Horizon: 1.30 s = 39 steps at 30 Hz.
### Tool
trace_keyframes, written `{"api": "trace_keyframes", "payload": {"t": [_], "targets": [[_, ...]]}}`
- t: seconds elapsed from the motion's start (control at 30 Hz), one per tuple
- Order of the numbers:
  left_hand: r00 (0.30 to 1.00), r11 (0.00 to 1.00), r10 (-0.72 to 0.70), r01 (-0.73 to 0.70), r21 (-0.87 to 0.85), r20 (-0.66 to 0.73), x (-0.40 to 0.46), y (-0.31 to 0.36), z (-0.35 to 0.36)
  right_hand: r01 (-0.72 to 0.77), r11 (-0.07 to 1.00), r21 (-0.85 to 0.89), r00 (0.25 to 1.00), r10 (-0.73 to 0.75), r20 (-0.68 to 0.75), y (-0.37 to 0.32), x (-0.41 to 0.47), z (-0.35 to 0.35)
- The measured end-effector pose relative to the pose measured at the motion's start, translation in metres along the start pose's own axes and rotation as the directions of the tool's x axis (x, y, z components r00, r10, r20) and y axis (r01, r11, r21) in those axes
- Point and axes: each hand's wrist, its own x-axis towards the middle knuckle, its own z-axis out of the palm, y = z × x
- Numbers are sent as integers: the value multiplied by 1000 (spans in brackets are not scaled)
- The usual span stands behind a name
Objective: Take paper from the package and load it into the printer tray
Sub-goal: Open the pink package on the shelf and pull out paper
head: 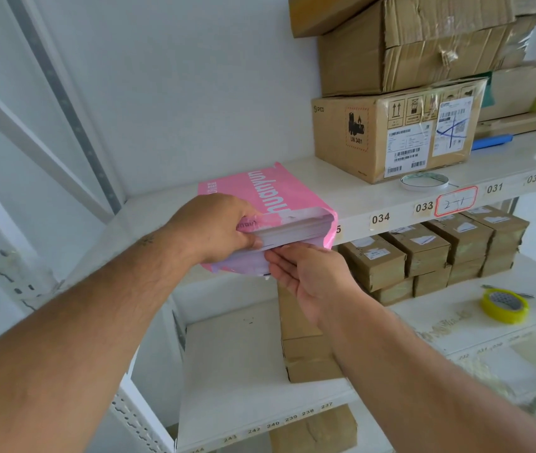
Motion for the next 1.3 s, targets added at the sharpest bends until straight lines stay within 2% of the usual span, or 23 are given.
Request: {"api": "trace_keyframes", "payload": {"t": [0.53,0.9,1.3], "targets": [[999,999,51,-51,11,16,0,-2,-1,17,998,-63,1000,-18,-12,1,4,4],[979,970,200,-192,151,-41,-8,1,-2,32,997,-71,997,-36,-63,3,7,10],[975,967,218,-209,143,-50,-8,0,-1,88,990,-109,996,-88,-1,5,4,7]]}}
